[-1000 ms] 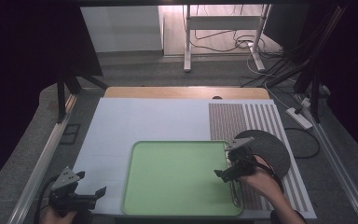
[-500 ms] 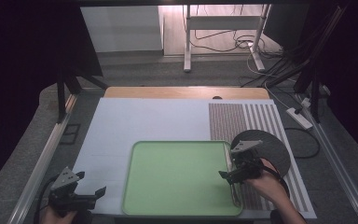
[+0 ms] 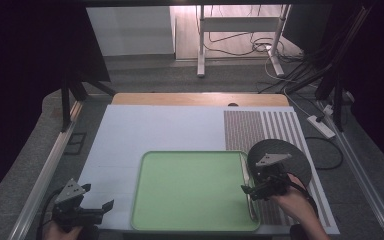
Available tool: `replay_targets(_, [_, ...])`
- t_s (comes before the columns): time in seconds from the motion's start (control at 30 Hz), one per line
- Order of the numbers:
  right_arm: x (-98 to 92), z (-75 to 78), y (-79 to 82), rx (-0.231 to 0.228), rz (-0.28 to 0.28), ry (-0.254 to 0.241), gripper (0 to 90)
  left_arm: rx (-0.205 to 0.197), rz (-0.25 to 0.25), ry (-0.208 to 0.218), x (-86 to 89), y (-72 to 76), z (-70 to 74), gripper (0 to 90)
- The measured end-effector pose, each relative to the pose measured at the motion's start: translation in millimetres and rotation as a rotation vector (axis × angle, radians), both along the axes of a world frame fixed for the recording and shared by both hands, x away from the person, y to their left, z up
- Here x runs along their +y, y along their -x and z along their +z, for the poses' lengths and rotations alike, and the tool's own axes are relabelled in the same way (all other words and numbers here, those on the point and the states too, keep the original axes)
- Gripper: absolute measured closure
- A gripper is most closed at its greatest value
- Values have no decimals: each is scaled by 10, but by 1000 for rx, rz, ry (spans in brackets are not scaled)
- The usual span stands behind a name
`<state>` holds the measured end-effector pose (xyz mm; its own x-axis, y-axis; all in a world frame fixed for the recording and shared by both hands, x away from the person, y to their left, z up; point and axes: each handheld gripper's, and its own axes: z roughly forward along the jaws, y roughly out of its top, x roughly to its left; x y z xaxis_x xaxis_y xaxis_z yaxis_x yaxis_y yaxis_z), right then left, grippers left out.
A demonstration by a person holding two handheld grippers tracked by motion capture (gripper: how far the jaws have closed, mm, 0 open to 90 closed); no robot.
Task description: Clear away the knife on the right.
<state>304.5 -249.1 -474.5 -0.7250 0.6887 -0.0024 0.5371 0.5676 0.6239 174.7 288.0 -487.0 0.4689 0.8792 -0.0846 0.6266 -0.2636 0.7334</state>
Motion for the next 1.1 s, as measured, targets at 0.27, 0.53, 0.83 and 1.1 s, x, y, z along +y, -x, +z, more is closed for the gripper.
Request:
replay_targets(0.27, [-93, 0, 56, -4, -30, -15, 0, 1, 0, -1, -1, -2, 0, 24])
replay_targets(0.53, [-171, -6, 127, -14, -50, -22, 0, 1, 1, -2, -2, -2, 0, 24])
replay_targets(0.83, [-290, -16, 206, -23, -90, -33, 0, 3, 1, -2, -1, -4, 0, 24])
replay_targets(1.1, [-371, -26, 254, -16, -111, -50, 0, 5, 1, -4, -2, -5, 0, 24])
